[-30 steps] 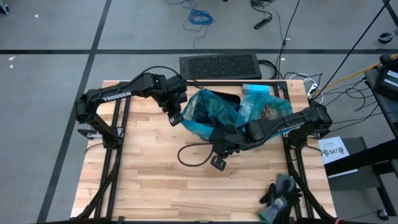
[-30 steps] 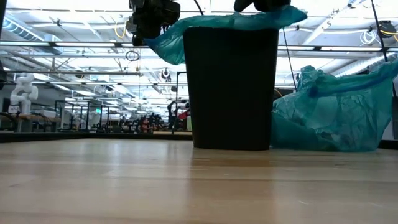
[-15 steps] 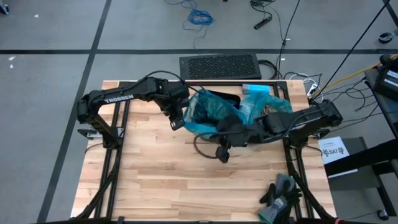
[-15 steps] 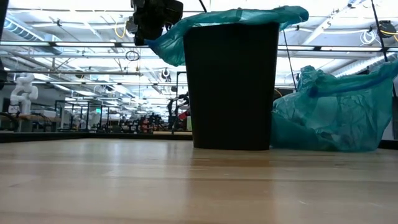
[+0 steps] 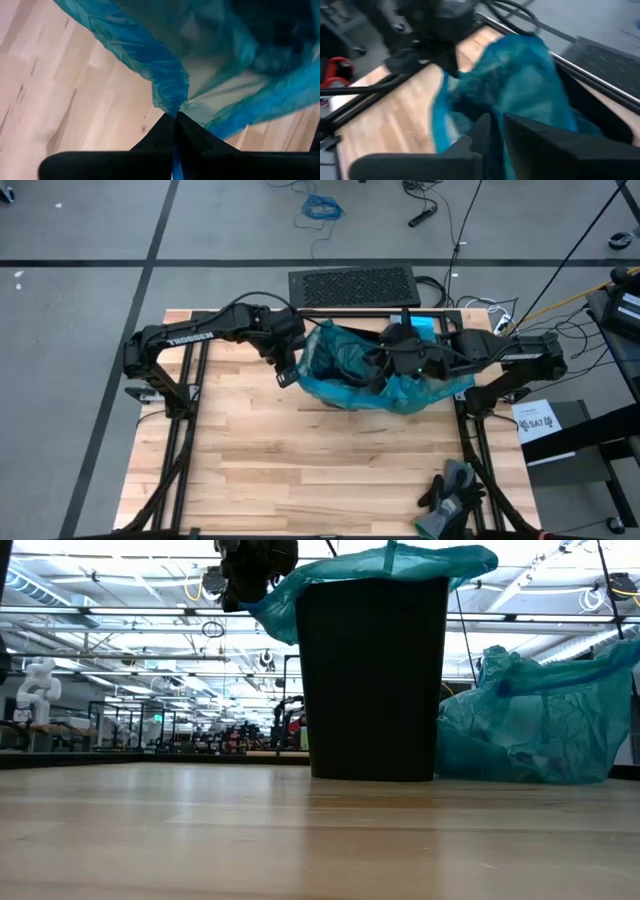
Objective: Place trash/remove bag and relplace
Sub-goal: Put the blue trash bag into the black trash bin
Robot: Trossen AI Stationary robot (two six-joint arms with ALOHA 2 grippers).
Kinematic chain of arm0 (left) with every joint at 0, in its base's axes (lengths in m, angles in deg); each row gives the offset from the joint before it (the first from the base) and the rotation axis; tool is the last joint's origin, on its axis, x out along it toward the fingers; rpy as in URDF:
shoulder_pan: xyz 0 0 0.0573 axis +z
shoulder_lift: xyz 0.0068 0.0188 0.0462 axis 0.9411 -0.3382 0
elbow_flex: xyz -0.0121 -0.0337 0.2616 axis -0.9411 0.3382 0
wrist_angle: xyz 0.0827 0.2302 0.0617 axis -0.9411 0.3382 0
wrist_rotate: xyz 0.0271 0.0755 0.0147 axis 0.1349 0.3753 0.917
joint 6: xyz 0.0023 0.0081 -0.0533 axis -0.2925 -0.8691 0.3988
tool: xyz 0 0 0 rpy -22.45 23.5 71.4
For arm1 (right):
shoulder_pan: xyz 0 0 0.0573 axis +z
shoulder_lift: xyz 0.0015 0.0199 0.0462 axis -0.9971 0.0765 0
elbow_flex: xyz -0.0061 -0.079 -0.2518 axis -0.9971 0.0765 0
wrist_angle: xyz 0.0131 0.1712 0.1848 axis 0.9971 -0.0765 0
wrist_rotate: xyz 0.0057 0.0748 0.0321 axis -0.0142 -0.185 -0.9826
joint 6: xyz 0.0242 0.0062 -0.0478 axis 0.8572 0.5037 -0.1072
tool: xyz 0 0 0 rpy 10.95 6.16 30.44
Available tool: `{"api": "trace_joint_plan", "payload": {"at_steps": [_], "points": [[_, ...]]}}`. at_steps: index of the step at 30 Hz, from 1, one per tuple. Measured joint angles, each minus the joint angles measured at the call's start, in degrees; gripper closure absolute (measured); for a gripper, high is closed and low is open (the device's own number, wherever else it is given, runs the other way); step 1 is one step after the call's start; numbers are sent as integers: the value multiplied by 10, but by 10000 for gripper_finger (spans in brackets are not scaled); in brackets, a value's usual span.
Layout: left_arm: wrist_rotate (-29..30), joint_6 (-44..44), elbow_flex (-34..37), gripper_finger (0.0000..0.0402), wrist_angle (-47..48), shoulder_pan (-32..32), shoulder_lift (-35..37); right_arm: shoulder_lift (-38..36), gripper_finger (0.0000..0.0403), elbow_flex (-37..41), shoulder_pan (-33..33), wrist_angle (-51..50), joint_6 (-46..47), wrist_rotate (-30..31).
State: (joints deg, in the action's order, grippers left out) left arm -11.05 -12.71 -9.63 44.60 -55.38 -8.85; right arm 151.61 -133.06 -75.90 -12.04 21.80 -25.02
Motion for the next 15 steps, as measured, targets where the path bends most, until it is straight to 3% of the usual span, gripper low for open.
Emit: {"api": "trace_joint_plan", "payload": {"at_steps": [9, 15], "points": [[0, 13, 0, 381, -44, 0, -3, -3, 291, 0, -10, -30, 28, -2], [0, 17, 0, 334, -51, 0, -3, -2, 273, 0, -10, -39, 28, -2]]}}
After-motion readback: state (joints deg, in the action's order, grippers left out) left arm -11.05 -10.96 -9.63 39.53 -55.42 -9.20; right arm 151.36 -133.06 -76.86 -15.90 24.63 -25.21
